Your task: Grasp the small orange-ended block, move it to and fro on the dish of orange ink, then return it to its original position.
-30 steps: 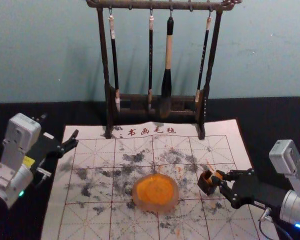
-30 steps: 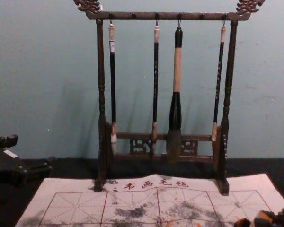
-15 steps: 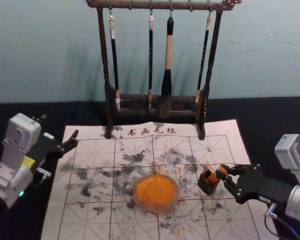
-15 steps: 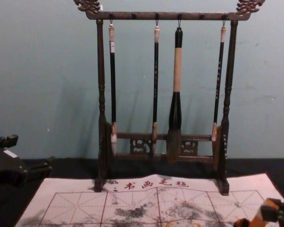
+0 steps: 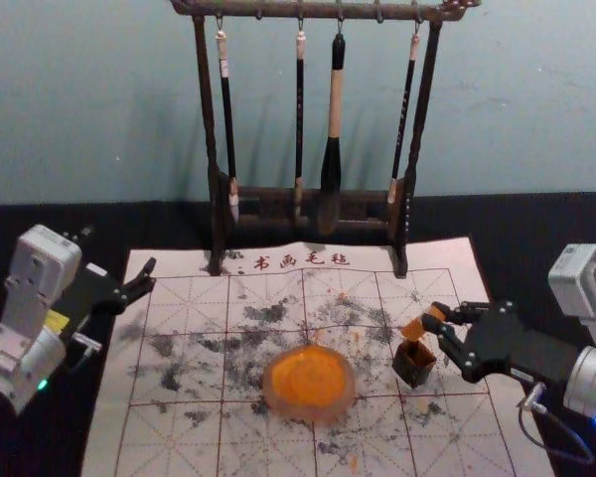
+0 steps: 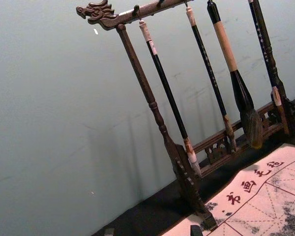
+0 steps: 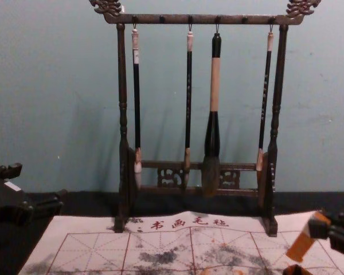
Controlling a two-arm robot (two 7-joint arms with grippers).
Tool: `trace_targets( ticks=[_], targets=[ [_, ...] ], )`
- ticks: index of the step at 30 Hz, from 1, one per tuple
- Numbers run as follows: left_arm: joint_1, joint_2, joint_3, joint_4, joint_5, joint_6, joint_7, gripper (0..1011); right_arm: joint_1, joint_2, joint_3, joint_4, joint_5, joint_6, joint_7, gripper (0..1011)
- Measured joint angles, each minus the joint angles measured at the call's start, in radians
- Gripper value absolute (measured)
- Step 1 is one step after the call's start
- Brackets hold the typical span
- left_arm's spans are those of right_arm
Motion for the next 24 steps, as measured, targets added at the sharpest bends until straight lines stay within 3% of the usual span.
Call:
trace_targets(
  ticks=[6, 15, 24],
  targets=[
    [0.000, 0.000, 0.000, 0.000, 0.000, 0.000, 0.000, 1001, 0.027, -0.011, -0.018, 0.003, -0.010, -0.003, 0.012, 107],
    [0.000, 0.000, 0.000, 0.000, 0.000, 0.000, 0.000, 1001, 0.110, -0.044, -0.089, 0.073, -0.020, 0.012, 0.070, 107],
    [0.000, 0.000, 0.000, 0.000, 0.000, 0.000, 0.000, 1001, 0.164, -0.052, -0.155, 0.097, -0.035, 0.018, 0.116, 107]
  ],
)
